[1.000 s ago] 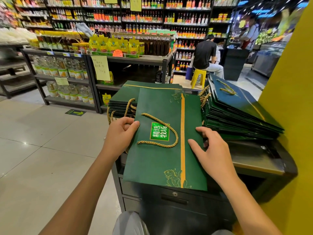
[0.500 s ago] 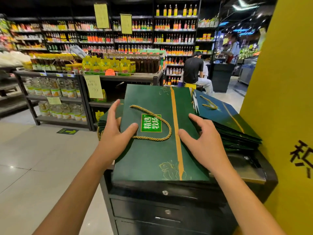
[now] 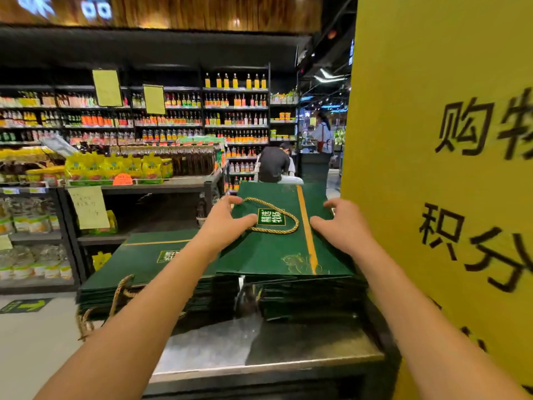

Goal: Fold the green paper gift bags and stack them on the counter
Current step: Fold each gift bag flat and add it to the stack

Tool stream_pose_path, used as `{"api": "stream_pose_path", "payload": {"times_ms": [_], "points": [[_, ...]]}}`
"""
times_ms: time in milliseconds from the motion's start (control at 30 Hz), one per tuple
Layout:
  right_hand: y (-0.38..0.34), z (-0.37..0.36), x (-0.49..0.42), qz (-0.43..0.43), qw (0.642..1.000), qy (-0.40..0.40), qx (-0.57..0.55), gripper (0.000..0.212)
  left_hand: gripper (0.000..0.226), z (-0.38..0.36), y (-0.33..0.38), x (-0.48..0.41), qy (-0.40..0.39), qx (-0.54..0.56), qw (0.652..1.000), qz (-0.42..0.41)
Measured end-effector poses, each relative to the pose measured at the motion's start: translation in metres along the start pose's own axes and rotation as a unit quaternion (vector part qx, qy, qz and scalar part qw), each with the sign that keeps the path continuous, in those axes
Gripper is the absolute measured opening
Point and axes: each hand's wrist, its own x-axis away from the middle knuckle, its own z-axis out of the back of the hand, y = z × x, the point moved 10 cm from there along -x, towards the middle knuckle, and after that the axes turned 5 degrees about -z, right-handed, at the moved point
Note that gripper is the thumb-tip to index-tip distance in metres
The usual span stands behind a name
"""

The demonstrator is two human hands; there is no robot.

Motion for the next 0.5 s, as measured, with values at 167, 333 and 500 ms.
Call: {"api": "stream_pose_path", "payload": {"times_ms": [167, 333, 500], "points": [[0.028, -0.006, -0.031, -0.033, 0.996, -0.006, 0.080, 0.043, 0.064, -0.040, 0.005, -0.034, -0.043, -0.035, 0.998, -0.007], [0.049, -0.024, -0.042, -0.036, 0.994, -0.012, 0.106, 0.034, 0.073, -0.071, 0.002, -0.037, -0.117, -0.111, 0.987, -0.026], [0.065, -0.043, -0.047, -0.018, 0.991, -0.027, 0.131, 0.033, 0.086, -0.088, -0.014, -0.038, -0.166, -0.168, 0.971, -0.020]]}}
